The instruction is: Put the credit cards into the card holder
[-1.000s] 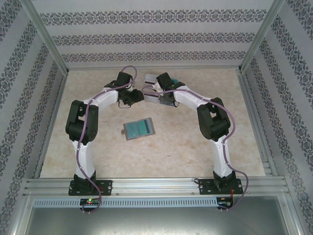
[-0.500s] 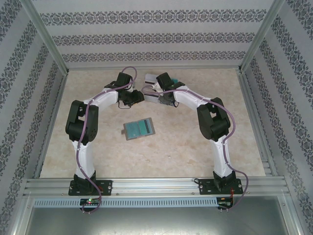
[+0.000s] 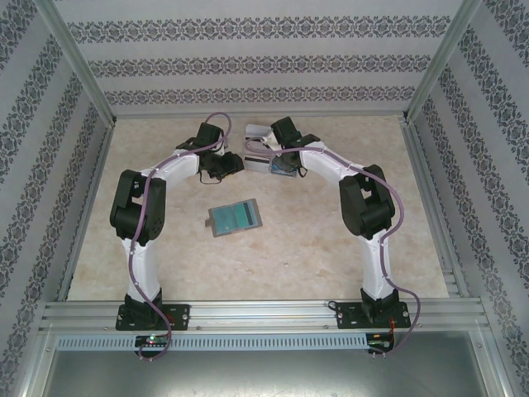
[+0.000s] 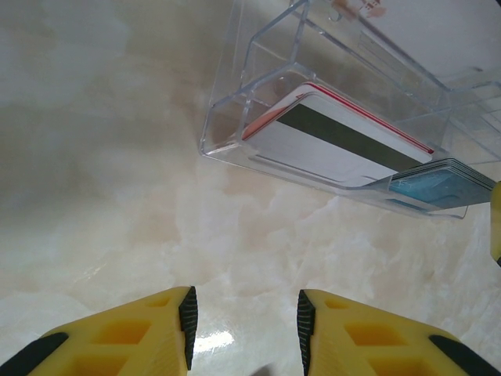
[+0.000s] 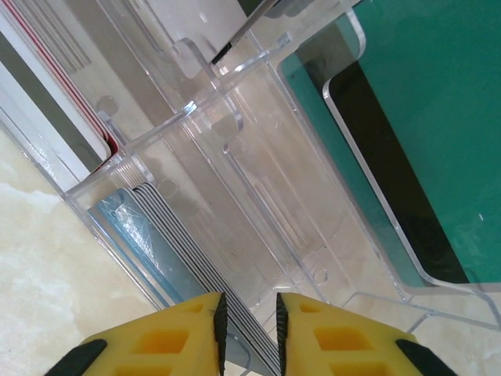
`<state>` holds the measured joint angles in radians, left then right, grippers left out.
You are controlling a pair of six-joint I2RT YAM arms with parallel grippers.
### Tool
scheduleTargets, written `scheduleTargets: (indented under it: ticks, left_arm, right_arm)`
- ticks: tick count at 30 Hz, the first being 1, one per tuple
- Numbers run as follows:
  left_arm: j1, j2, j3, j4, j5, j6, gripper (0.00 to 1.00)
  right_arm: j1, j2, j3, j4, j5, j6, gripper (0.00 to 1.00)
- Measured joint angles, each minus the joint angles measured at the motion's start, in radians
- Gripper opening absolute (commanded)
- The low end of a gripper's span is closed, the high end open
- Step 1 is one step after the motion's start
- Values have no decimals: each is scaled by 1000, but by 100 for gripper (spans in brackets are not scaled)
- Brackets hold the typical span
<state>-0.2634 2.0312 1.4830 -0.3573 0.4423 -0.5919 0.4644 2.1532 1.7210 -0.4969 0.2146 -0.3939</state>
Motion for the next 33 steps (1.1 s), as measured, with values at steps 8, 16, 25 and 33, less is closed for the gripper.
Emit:
scheduleTargets:
  ticks: [8,16,25,33]
  left_arm:
    - [0,0,0,4,3,-6,40]
    - [0,0,0,6,10,-11,41]
    - [0,-1,-3,7,13,-14,41]
    - [0,-1,-6,8,22,-15,41]
  right_arm:
    - [-11,0,0,1,-47,2,45]
    - [-10,0,-3,6,-40,0,48]
    - [10,0,-87,82,-15,-26,49]
    - [11,1,-94,117,26,-33,49]
